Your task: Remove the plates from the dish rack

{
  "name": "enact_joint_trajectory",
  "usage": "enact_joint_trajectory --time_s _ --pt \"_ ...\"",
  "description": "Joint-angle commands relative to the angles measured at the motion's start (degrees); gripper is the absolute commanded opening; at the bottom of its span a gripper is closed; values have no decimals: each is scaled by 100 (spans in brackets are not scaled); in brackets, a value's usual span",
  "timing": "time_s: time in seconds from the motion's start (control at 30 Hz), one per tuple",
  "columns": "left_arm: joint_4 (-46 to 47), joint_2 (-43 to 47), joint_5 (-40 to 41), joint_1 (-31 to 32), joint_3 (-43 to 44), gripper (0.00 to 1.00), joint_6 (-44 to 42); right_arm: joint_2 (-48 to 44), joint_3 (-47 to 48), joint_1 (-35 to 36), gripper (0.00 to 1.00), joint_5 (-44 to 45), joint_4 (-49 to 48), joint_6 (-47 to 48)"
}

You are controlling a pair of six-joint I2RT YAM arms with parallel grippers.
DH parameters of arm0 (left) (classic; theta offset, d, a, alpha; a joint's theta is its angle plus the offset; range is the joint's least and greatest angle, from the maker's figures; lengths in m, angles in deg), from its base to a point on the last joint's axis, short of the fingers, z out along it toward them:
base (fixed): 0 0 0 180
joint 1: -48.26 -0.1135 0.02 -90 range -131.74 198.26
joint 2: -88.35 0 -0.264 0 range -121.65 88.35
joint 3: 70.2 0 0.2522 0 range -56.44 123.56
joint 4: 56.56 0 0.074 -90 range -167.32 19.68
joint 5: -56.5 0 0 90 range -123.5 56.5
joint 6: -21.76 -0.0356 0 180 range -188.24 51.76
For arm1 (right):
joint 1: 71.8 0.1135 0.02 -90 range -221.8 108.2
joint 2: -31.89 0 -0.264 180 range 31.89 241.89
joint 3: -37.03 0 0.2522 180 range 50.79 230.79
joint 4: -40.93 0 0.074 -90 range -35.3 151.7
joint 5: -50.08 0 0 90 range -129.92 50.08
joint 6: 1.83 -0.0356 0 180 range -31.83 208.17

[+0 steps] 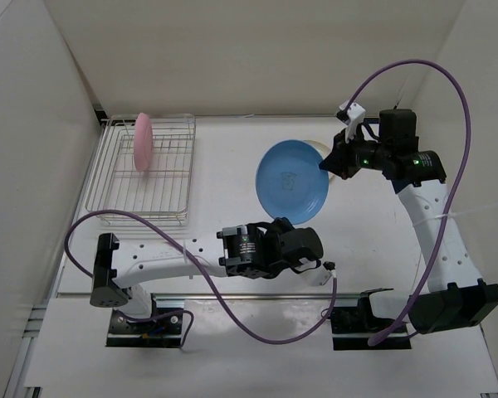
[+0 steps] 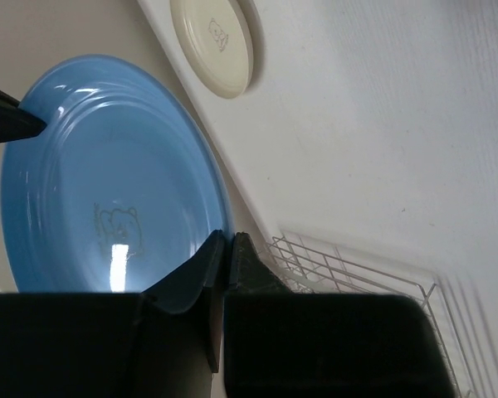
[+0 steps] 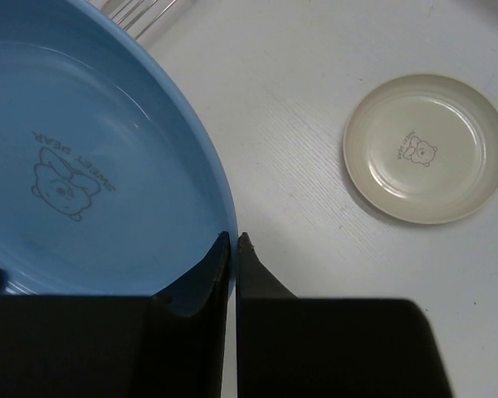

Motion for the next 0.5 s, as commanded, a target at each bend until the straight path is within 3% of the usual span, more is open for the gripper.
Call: enact_joint_trajectory --time_s 0.0,0.23,0.27,0.33,0.43,0.47 --pt "806 146 215 -193 7 11 -222 -64 -36 33 0 10 -208 108" --pt "2143 303 672 -651 -415 11 -661 -64 -97 33 0 440 -445 -129" --pt "2352 304 672 -703 -494 16 -748 -64 -149 33 0 501 -445 -190" --pt "2355 304 804 -756 -547 43 -802 -64 -150 33 0 791 -656 -305" --pt "2355 304 804 -817 -600 57 -802 93 -150 33 0 1107 -771 -463" --pt "2424 304 856 -818 -670 66 -802 181 15 33 0 1283 -771 -464"
